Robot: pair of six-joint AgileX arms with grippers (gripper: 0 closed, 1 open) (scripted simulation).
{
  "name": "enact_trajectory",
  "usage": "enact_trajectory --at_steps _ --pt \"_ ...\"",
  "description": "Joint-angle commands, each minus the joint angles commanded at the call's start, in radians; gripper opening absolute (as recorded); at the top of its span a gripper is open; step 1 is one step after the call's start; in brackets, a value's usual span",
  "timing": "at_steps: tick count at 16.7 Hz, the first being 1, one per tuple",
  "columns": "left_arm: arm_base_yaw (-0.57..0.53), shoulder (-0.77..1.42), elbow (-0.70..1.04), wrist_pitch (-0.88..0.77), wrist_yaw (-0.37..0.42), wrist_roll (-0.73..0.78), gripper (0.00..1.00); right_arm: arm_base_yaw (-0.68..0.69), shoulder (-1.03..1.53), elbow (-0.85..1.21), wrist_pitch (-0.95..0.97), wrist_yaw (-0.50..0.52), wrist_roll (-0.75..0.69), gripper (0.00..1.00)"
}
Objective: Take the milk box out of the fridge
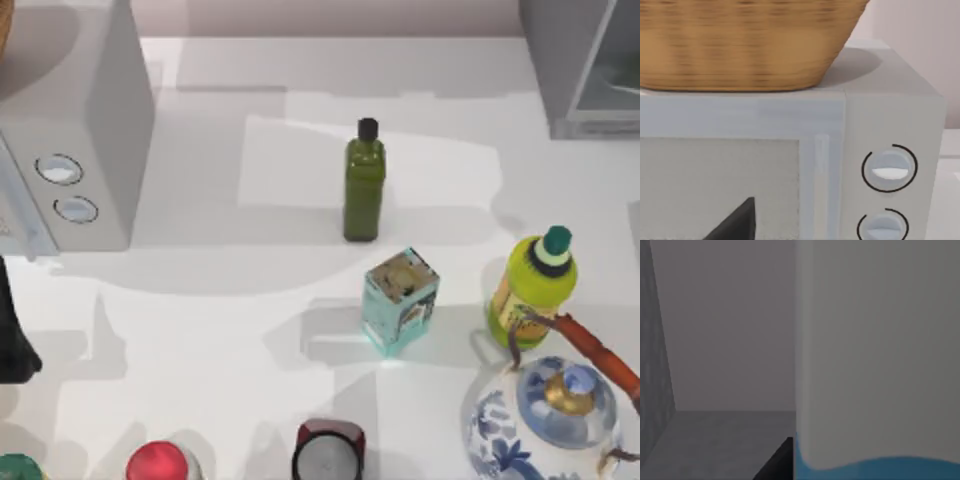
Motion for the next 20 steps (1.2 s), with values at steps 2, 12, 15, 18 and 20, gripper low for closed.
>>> enact_trajectory --at_steps 2,12,15,18,20 --pt "0.0 0.0 0.0 0.0 0.0 0.0 1.0 0.0 0.0 0.0 0.0 0.0 0.0 0.0" --pt "0.0 0.0 0.0 0.0 0.0 0.0 1.0 -0.003 -0.012 0.001 -0.018 -0.001 0.0 0.0" --pt "0.0 0.0 0.0 0.0 0.0 0.0 1.0 -0.003 -0.073 0.018 -0.096 -0.001 0.001 0.0" --pt "0.0 0.0 0.0 0.0 0.0 0.0 1.0 -0.003 -0.119 0.032 -0.15 -0.001 0.003 0.0" --pt "0.0 0.0 0.0 0.0 0.0 0.0 1.0 -0.003 -0.12 0.032 -0.15 -0.001 0.003 0.0"
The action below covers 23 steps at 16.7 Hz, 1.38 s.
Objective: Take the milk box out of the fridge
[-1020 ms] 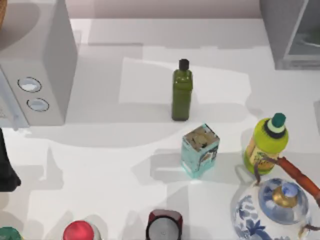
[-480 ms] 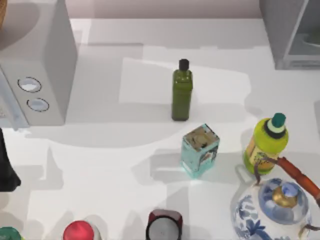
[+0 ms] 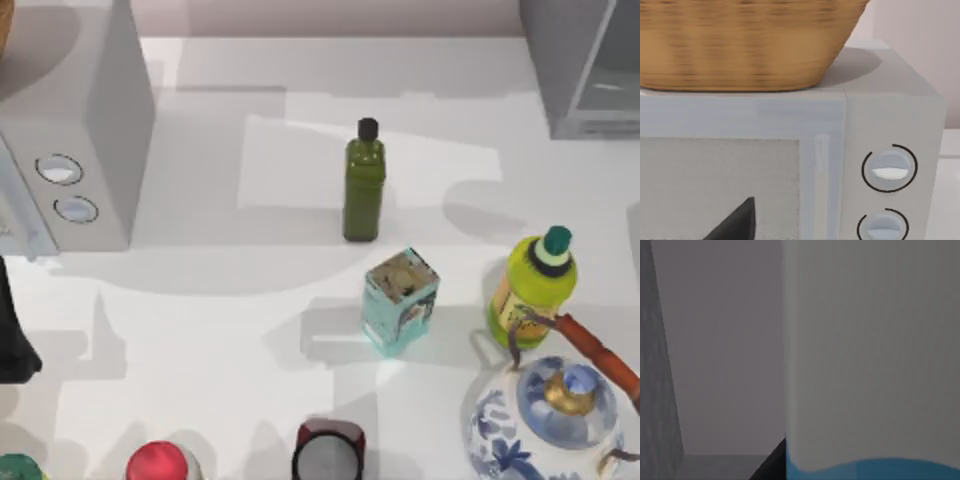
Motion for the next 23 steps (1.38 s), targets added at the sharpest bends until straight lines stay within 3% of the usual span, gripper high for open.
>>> enact_trajectory --at_steps 5,13,23 --pt "0.0 0.0 0.0 0.0 0.0 0.0 1.0 -0.006 -0.047 -0.077 0.032 -0.008 0.0 0.0" --pt "0.0 0.0 0.0 0.0 0.0 0.0 1.0 -0.039 -0.273 -0.469 0.184 -0.043 0.003 0.0" --pt "0.0 0.0 0.0 0.0 0.0 0.0 1.0 -0.023 -0.385 -0.522 0.149 -0.038 0.003 0.0"
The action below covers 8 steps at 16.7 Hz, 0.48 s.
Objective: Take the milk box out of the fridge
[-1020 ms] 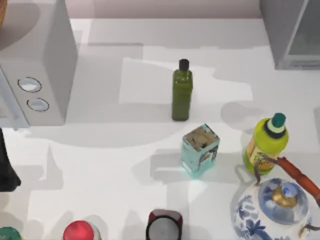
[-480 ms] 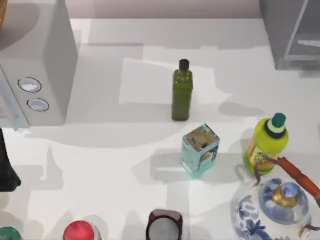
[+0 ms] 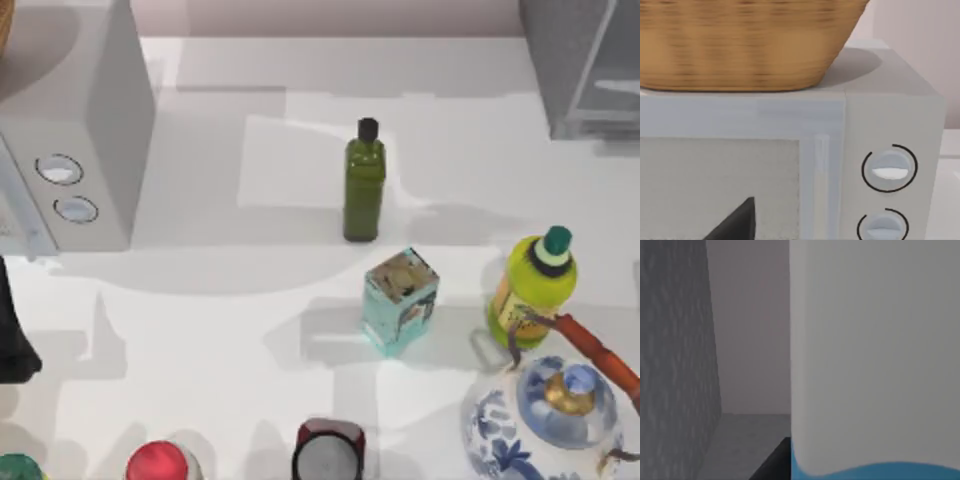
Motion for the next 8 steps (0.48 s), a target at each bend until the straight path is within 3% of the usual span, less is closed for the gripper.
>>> enact_trajectory --at_steps 8 --pt "0.0 0.0 0.0 0.0 0.0 0.0 1.0 0.062 -0.542 -0.267 -0.302 0.057 -0.006 0.0"
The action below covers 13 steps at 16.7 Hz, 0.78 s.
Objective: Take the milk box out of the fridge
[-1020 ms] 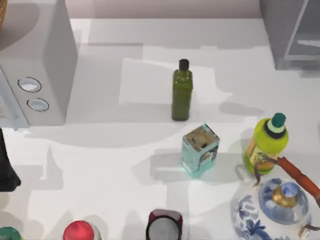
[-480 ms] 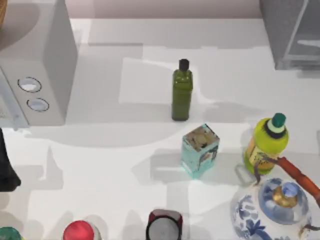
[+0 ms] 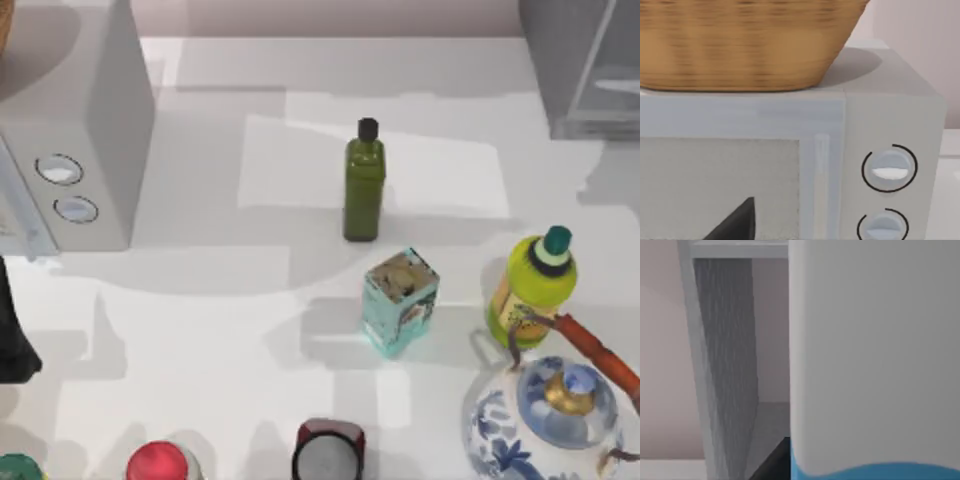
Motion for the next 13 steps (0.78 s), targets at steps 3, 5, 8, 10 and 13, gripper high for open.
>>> enact_trajectory --at_steps 3,5,8,10,13 --pt "0.0 0.0 0.0 0.0 0.0 0.0 1.0 0.031 -0.294 -0.143 -0.16 0.027 0.0 0.0" --pt "0.0 0.0 0.0 0.0 0.0 0.0 1.0 0.053 -0.504 -0.241 -0.27 0.046 -0.001 0.0" --pt "0.0 0.0 0.0 0.0 0.0 0.0 1.0 0.085 -0.808 -0.379 -0.426 0.074 -0.002 0.0" --pt "0.0 0.0 0.0 0.0 0.0 0.0 1.0 0.105 -0.983 -0.458 -0.516 0.091 -0.003 0.0" --pt "0.0 0.0 0.0 0.0 0.0 0.0 1.0 0.129 -1.178 -0.546 -0.618 0.112 -0.006 0.0"
